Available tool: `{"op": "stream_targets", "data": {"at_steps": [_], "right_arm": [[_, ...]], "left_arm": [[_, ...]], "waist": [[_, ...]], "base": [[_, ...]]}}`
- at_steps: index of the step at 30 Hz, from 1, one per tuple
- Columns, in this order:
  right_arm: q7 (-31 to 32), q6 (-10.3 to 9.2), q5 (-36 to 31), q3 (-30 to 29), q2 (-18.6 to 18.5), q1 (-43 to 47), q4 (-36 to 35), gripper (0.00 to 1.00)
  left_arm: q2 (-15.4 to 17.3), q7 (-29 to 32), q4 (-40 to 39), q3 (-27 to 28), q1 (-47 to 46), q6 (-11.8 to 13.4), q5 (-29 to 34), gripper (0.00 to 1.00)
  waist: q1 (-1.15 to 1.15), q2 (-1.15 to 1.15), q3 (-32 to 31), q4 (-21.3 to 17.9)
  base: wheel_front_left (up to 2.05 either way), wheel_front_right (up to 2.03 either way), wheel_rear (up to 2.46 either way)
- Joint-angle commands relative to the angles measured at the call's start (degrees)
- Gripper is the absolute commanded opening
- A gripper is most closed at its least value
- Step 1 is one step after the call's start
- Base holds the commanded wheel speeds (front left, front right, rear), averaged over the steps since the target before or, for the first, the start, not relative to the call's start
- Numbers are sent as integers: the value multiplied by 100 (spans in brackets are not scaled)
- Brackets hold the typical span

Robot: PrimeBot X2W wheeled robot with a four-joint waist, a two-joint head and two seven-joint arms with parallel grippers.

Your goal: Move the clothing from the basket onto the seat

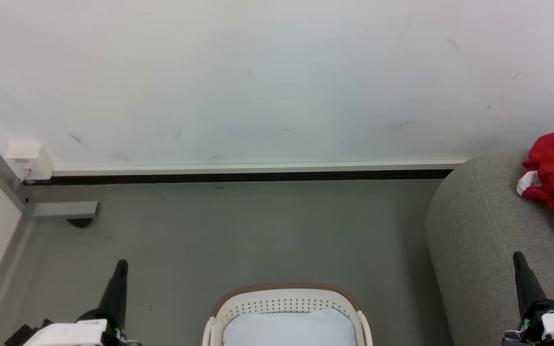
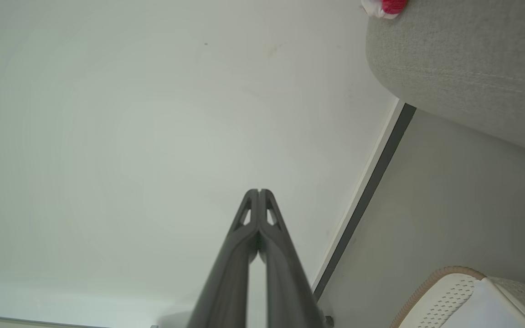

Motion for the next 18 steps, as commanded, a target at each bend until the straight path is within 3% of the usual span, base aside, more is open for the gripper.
{"op": "stream_targets", "data": {"at_steps": [1,18], "right_arm": [[32,-10,102,-41,12,72,-48,0],[158,-12,478,-158,52,95,-84,0]], "left_arm": [[46,38,-34,28,-60,-30,-88,0],[49,163,-35,54,-60,-38,-573,0]], "waist": [[0,0,-1,0],[0,0,-19,6]], "base": [[0,0,0],[0,0,0]]}}
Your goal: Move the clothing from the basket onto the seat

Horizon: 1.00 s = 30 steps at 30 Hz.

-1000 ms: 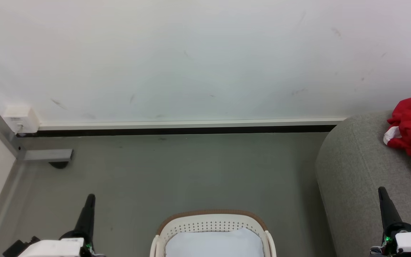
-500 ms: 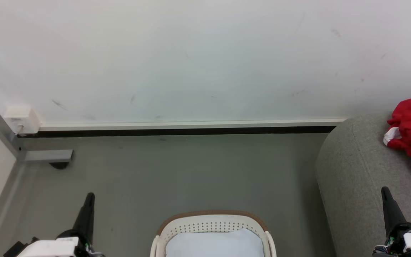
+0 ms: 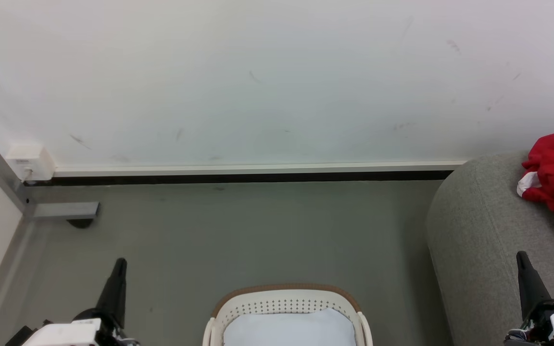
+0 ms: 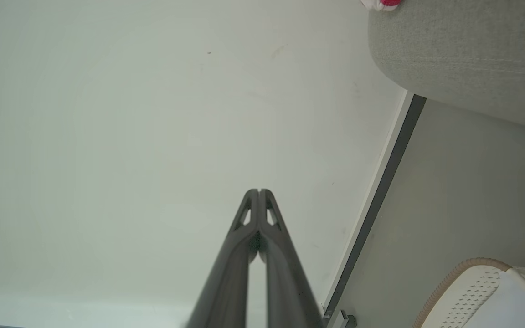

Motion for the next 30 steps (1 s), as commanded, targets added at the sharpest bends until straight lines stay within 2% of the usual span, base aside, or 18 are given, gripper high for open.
{"op": "stream_targets", "data": {"at_steps": [1,30], "right_arm": [[14,-12,4,-26,11,80,-33,0],[21,-12,-4,-32,12,77,-31,0]], "left_arm": [[42,22,-22,16,-47,-36,-78,0],[42,21,-23,15,-46,-35,-80,0]], "waist": [[0,0,0,0],[0,0,0,0]], "base": [[0,0,0],[0,0,0]]}}
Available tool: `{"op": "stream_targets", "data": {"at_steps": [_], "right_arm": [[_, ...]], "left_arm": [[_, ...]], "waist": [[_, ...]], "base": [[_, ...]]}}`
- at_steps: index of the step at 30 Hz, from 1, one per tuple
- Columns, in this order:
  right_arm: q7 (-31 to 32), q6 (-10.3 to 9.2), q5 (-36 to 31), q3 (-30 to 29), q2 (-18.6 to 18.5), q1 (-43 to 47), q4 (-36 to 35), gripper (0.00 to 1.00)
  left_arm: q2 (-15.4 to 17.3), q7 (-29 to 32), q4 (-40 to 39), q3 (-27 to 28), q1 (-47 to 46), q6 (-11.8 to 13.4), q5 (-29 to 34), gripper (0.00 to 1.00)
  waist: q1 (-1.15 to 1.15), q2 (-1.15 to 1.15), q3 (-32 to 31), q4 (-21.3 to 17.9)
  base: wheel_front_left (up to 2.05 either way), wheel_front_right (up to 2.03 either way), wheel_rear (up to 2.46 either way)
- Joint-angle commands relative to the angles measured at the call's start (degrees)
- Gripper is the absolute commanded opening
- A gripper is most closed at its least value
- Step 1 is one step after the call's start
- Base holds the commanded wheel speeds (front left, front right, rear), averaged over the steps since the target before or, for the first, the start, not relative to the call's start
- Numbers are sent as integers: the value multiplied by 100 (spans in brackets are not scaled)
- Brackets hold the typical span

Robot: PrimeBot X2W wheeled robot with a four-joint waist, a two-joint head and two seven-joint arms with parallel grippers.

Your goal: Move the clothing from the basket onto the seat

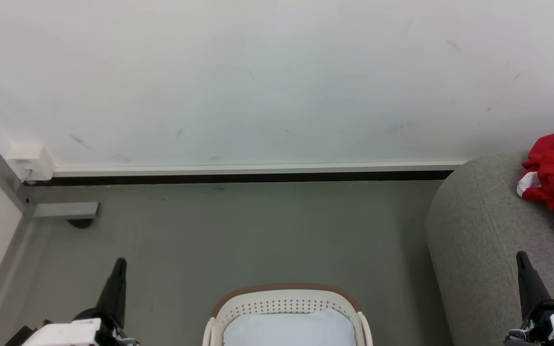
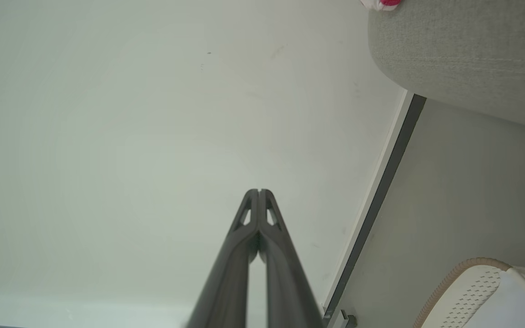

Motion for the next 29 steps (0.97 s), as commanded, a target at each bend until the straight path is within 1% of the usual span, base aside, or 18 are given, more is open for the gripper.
{"op": "stream_targets", "data": {"at_steps": [1,29], "right_arm": [[20,-12,-4,-28,6,74,-29,0],[25,-12,-9,-31,8,74,-29,0]], "left_arm": [[42,21,-22,14,-45,-35,-80,0],[41,20,-23,13,-44,-35,-80,0]], "waist": [[0,0,0,0],[0,0,0,0]], "base": [[0,0,0],[0,0,0]]}}
